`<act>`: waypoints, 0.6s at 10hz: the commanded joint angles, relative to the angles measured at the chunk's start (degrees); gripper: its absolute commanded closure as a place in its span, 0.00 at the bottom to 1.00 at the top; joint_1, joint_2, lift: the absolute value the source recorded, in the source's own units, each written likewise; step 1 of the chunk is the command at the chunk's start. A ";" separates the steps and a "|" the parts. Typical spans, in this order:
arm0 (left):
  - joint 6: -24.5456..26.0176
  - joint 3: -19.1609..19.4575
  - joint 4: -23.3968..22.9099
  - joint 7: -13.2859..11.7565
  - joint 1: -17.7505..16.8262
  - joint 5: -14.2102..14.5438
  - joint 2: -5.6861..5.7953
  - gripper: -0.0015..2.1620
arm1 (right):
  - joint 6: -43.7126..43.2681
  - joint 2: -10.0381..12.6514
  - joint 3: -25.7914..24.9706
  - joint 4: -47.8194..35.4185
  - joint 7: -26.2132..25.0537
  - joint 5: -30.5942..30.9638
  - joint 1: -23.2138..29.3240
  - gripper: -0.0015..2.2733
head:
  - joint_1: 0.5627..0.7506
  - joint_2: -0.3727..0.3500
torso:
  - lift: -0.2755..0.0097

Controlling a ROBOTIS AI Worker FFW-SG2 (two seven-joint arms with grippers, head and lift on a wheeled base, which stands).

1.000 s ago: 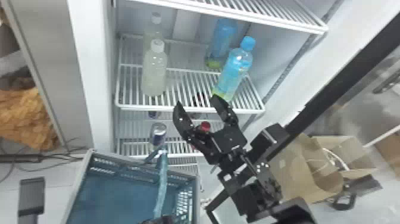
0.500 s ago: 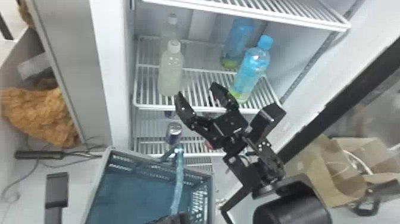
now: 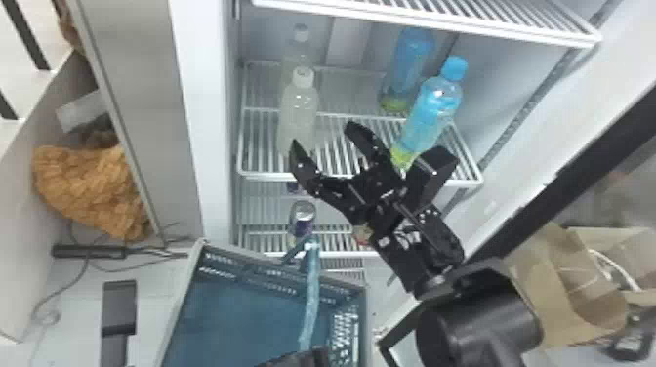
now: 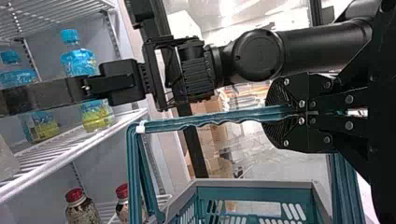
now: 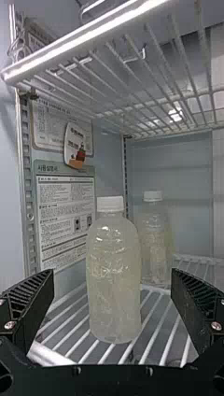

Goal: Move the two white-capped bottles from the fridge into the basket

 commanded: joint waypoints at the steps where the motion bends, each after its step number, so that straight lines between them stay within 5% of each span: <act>1: 0.03 -0.06 0.00 0.00 0.00 0.00 0.00 0.55 | 0.00 0.08 0.99 2.48 -0.04 0.55 -2.41 0.04 | 0.70 0.23 | 0.97; 6: 0.03 -0.29 0.00 0.00 -0.28 0.00 -0.09 0.55 | -1.96 0.96 2.24 10.49 -0.04 1.58 -9.16 0.04 | 0.70 0.25 | 0.97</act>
